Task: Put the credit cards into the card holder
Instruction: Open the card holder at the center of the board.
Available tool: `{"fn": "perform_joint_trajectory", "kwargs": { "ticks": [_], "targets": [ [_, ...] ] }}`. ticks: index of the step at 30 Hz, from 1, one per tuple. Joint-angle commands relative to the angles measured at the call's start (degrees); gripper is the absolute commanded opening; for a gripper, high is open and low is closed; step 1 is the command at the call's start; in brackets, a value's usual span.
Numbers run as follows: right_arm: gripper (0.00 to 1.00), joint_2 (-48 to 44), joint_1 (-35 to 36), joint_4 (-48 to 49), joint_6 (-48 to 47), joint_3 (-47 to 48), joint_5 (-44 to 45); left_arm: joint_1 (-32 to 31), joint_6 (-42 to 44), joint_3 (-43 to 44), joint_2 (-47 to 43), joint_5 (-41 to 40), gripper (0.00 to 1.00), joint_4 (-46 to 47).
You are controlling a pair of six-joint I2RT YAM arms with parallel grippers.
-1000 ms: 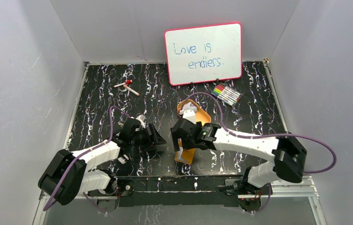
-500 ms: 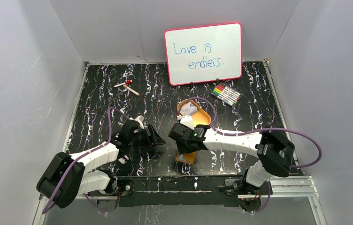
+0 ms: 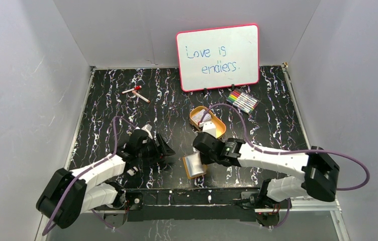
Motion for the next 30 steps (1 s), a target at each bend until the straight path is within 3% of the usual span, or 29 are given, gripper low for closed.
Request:
{"fn": "perform_joint_trajectory", "kwargs": {
  "ticks": [1, 5, 8, 10, 15, 23, 30],
  "targets": [
    [0.00, -7.8, 0.1, 21.2, -3.1, -4.4, -6.7, -0.2, -2.1, -0.5, -8.6, -7.7, 0.66, -7.8],
    [0.00, -11.3, -1.9, 28.3, 4.1, -10.1, -5.9, -0.1, -3.4, 0.2, -16.3, -12.6, 0.66, -14.2],
    [0.00, -8.1, -6.1, 18.1, 8.8, -12.1, -4.9, 0.0, -3.1, 0.5, -18.3, -13.1, 0.66, -15.5],
    [0.00, -6.9, -7.4, 16.6, 10.4, -14.4, -5.9, -0.1, -2.9, 0.5, -17.5, -12.2, 0.66, -15.4],
    [0.00, -8.6, -7.4, 17.8, 12.6, -19.3, -6.0, -0.1, -3.3, -1.0, -13.1, -6.4, 0.62, -9.8],
    [0.00, -10.1, -7.4, 17.8, 14.1, -22.5, -4.9, -1.0, -3.3, -0.6, -3.4, 6.4, 0.57, 6.9],
    [0.00, -11.2, -7.4, 15.1, 13.0, -19.6, -4.7, -2.6, -0.6, 1.9, -3.0, 9.0, 0.68, 11.5]
  ]
}}
